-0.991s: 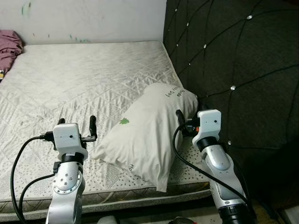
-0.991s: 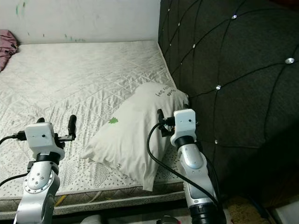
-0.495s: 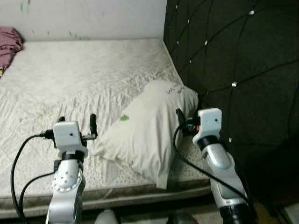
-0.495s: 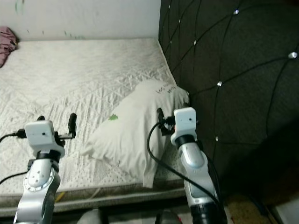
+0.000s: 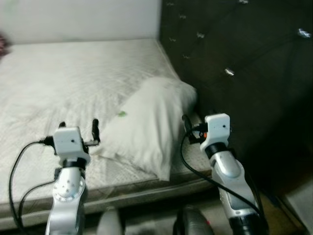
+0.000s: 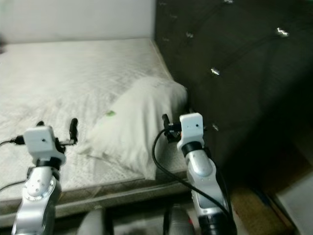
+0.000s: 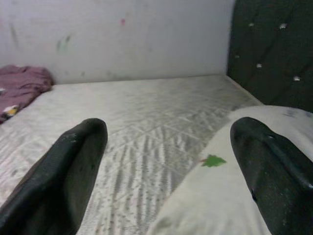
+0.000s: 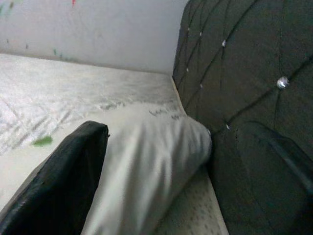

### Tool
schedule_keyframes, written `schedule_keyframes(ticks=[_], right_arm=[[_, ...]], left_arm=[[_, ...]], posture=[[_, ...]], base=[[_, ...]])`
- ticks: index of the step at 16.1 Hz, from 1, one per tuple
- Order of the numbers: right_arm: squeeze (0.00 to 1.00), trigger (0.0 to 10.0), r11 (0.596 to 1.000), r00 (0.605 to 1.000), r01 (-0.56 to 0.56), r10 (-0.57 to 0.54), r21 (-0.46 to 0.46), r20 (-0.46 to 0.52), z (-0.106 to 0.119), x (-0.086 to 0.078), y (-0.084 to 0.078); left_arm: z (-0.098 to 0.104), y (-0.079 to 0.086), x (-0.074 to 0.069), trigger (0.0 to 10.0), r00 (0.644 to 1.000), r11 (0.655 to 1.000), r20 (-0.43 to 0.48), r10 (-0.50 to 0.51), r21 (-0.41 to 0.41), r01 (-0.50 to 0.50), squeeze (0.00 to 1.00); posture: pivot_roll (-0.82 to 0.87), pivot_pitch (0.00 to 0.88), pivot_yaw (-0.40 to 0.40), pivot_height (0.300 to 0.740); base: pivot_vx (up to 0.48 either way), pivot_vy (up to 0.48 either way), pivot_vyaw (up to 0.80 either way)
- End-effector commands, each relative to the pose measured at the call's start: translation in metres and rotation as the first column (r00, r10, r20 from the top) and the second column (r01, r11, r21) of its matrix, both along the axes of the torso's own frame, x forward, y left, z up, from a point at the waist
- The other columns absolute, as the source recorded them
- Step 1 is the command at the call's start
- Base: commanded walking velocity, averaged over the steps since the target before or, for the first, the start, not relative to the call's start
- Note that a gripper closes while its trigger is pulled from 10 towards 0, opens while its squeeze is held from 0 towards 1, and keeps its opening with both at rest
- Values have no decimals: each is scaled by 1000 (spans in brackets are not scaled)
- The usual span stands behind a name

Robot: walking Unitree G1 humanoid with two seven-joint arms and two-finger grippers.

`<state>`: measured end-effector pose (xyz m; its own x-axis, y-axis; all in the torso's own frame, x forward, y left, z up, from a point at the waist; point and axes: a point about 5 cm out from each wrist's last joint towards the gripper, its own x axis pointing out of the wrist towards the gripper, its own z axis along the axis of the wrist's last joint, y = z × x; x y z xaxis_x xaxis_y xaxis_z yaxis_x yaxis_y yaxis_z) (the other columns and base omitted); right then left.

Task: Clean up the room

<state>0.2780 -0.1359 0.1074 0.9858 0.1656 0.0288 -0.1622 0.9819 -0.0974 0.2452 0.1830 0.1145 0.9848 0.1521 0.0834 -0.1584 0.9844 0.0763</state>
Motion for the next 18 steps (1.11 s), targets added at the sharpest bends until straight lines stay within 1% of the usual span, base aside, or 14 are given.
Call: schedule_keyframes(ticks=[1, 2, 5, 11, 18], right_arm=[[0, 10000, 1000, 1000, -20, 20, -2, 19, 8, 5, 3], [0, 10000, 1000, 999, -21, 21, -5, 24, 9, 5, 3], [0, 10000, 1000, 1000, -19, 19, -16, 25, 10, 6, 2], [0, 10000, 999, 999, -32, 33, -31, 25, 10, 7, 2], [0, 10000, 998, 999, -41, 42, -38, 32, 11, 10, 2]], left_arm=[[-1, 2, -4, 10000, 1000, 1000, -9, 18, 8, -18, 0], [-1, 2, -4, 10000, 1000, 1000, -9, 19, 9, -19, 0], [-1, 4, -3, 10000, 1000, 1000, -10, 26, 10, -26, 0], [1, 3, -4, 10000, 1000, 1000, 11, -3, 13, 3, 0], [2, 2, -1, 10000, 1000, 1000, 18, -13, 14, 13, 0]], posture=[[-21, 39, -6, 651], [-21, 40, -7, 638], [-22, 45, -13, 638], [-20, 43, -21, 638], [-19, 34, -19, 638]], base=[[0, 0, 0], [0, 0, 0], [0, 0, 0], [0, 0, 0], [255, 0, 0]])
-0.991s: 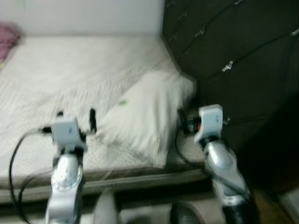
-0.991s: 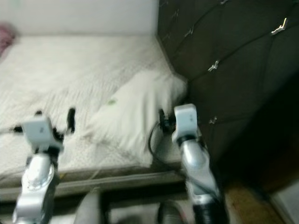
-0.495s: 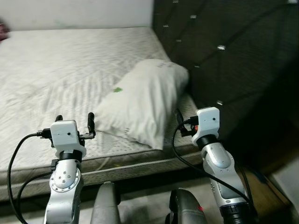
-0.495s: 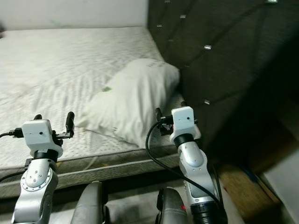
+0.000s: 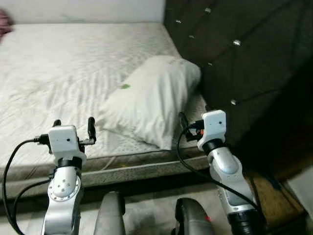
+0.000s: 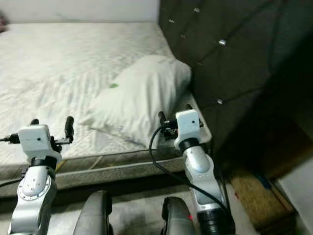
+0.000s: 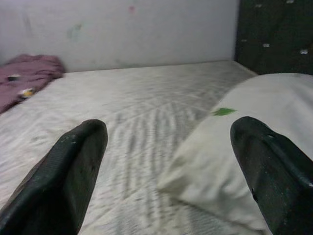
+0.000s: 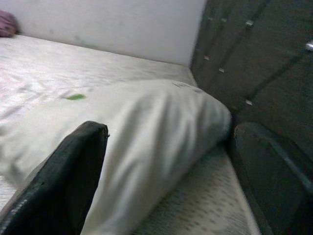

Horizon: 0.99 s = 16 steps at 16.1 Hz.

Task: Clean up the room

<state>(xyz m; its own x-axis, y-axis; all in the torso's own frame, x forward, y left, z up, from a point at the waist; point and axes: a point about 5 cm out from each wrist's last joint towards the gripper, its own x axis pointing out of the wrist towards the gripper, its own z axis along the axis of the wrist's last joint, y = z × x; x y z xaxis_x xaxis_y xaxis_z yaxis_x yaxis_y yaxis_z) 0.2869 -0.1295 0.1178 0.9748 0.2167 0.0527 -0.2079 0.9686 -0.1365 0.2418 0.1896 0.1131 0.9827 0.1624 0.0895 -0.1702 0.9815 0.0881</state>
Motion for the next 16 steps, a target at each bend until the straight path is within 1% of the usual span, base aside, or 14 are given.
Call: schedule_keyframes(ticks=[1, 9, 13, 15, 16], right_arm=[[0, 10000, 1000, 1000, 8, -8, -2, 4, 1, 1, -4], [0, 10000, 1000, 1000, 8, -8, 3, 10, 2, 3, -4], [0, 10000, 1000, 1000, 7, -7, 2, 11, 3, 3, -4], [0, 10000, 1000, 1000, 8, -8, -3, 14, 4, 4, -6], [0, 10000, 1000, 1000, 8, -8, -6, 14, 4, 5, -6]], left_arm=[[3, -4, 2, 10000, 1000, 1000, 15, -26, 5, 26, 0], [4, -6, 2, 10000, 999, 999, 27, -39, 8, 39, 0], [5, -7, 1, 10000, 998, 998, 23, -55, 5, 55, 0], [3, -7, 1, 10000, 999, 999, 14, -48, 3, 48, 0], [3, -7, 2, 10000, 999, 999, 8, -41, -7, 41, 0]], posture=[[-18, 33, -19, 638], [-15, 30, -20, 638], [-21, 45, -18, 638], [-23, 46, -18, 638], [-23, 46, -18, 638]], base=[[262, 0, 0], [308, 0, 0], [309, 0, 0], [364, 0, 0], [0, 0, 0]])
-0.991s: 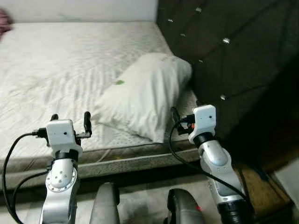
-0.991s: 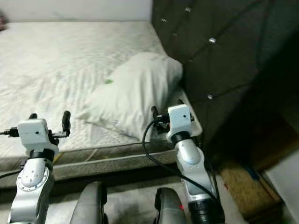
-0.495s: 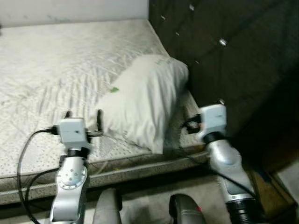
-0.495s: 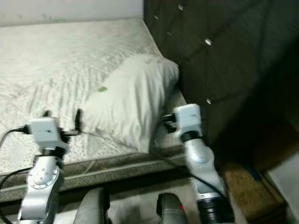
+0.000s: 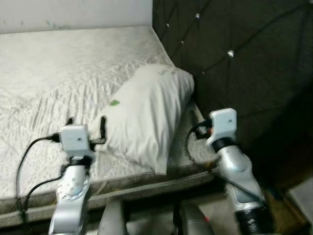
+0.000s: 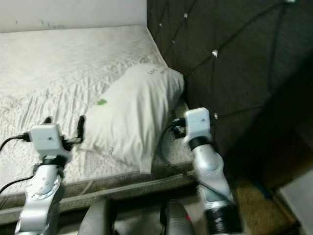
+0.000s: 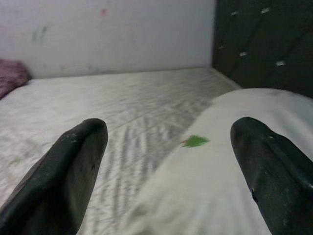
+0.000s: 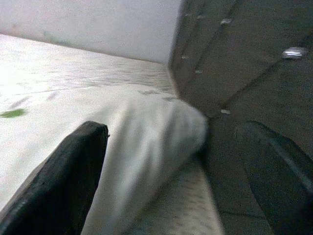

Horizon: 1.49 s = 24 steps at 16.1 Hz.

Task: Clean up the room

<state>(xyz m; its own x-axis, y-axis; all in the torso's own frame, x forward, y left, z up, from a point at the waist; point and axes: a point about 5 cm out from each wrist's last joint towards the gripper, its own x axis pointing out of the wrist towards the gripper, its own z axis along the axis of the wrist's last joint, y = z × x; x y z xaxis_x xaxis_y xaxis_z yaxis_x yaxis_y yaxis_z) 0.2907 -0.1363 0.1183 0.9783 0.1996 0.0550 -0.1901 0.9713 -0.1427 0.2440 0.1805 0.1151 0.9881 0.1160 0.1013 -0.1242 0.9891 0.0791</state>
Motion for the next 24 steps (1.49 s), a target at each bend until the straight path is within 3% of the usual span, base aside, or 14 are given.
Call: schedule_keyframes(ticks=[1, 5, 9, 13, 15, 20, 24], right_arm=[[0, 10000, 1000, 1000, -12, 12, -5, 11, 4, 2, 0], [0, 10000, 999, 998, -55, 54, -1, -22, -1, 3, 4], [0, 10000, 982, 979, -190, 188, -19, -85, -10, 4, 21], [0, 10000, 971, 964, -236, 231, -26, -131, -17, 9, 27], [0, 10000, 963, 954, -264, 253, -52, -159, -21, 10, 31], [0, 10000, 945, 926, -325, 307, -48, -218, -31, 9, 47], [0, 10000, 929, 910, -368, 352, -37, -219, -26, 18, 63]], left_arm=[[1, 1, 1, 10000, 1000, 1000, 2, 9, 6, -9, 0], [-1, 2, -1, 10000, 999, 999, -17, 31, 14, -30, 0], [-3, 18, -7, 10000, 989, 988, -47, 141, 63, -138, 0], [-7, 26, -14, 10000, 971, 974, -92, 221, 73, -215, 0], [-9, 24, -19, 10000, 972, 979, -121, 202, 44, -198, 0], [-6, 29, -33, 10000, 965, 975, -141, 222, 61, -215, 0], [-4, 17, -46, 10000, 971, 992, -203, 129, 30, -125, 0]], posture=[[-22, 50, -23, 638], [-13, 60, -35, 624], [-3, 78, -25, 569], [18, 104, -31, 565], [26, 121, -44, 565], [57, 174, -62, 535], [76, 213, -68, 535]], base=[[0, 0, 0], [0, 0, 0], [0, 0, 0], [0, 0, 0], [0, 0, 0], [0, 0, 0], [0, 0, 0]])
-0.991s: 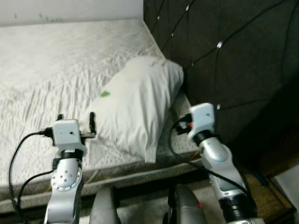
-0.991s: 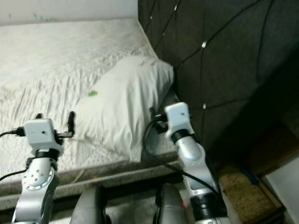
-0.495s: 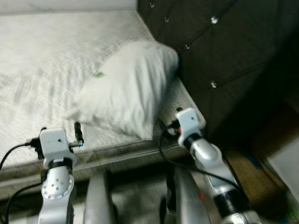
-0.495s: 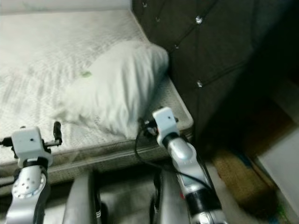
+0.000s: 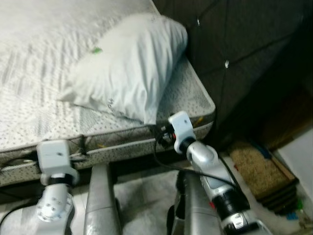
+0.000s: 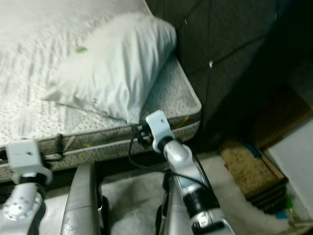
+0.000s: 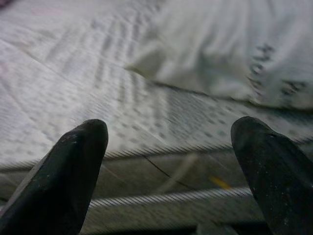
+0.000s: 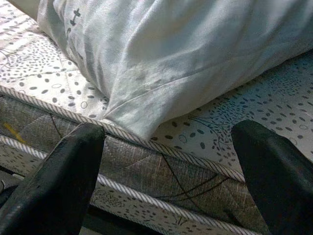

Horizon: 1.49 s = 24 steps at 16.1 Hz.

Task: Clean up the room

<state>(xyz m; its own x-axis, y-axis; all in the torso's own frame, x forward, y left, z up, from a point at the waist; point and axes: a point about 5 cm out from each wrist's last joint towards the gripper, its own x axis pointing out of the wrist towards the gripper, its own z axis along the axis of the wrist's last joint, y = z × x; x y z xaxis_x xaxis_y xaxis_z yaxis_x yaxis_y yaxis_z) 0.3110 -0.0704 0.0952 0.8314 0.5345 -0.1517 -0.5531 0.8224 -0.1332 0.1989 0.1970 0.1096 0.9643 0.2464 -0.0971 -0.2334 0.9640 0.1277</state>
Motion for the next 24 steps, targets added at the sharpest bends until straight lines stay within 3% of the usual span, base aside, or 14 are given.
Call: schedule_keyframes(ticks=[1, 8, 13, 14, 15, 19, 24], right_arm=[[0, 10000, 1000, 1000, -21, 21, 0, -9, 0, 3, 5], [0, 10000, 993, 999, -40, 42, 110, -9, 30, 32, 40], [0, 10000, 982, 994, -69, 83, 178, -67, 43, 42, 67], [0, 1922, 977, 994, -55, 72, 205, -78, 47, 45, 73], [0, 0, 976, 995, -50, 67, 211, -78, 48, 45, 75], [0, 0, 960, 992, -4, 38, 280, -118, 53, 46, 89], [0, 0, 951, 995, 12, 21, 309, -102, 55, 46, 89]], left_arm=[[1, -1, -3, 10000, 1000, 1000, -14, -12, -8, 12, 0], [0, -10, -6, 10000, 996, 997, -60, -61, -54, 57, 0], [0, -14, -6, 10000, 995, 996, -73, -70, -63, 65, 0], [0, -14, -7, 10000, 995, 996, -76, -66, -66, 61, 0], [0, -14, -8, 10000, 995, 996, -76, -65, -67, 60, 0], [-1, -17, -21, 10000, 994, 995, -102, -44, -89, 35, 0], [7, -16, -35, 10000, 995, 996, -101, -5, -86, -4, 0]], posture=[[81, 226, -72, 535], [81, 241, -68, 535], [84, 253, -83, 535], [82, 257, -88, 535], [82, 258, -91, 535], [85, 299, -105, 535], [87, 342, -110, 535]], base=[[0, 0, 0], [0, 0, 0], [0, 0, 0], [0, 0, 0], [0, 0, 0], [0, 0, 0], [0, 0, 0]])
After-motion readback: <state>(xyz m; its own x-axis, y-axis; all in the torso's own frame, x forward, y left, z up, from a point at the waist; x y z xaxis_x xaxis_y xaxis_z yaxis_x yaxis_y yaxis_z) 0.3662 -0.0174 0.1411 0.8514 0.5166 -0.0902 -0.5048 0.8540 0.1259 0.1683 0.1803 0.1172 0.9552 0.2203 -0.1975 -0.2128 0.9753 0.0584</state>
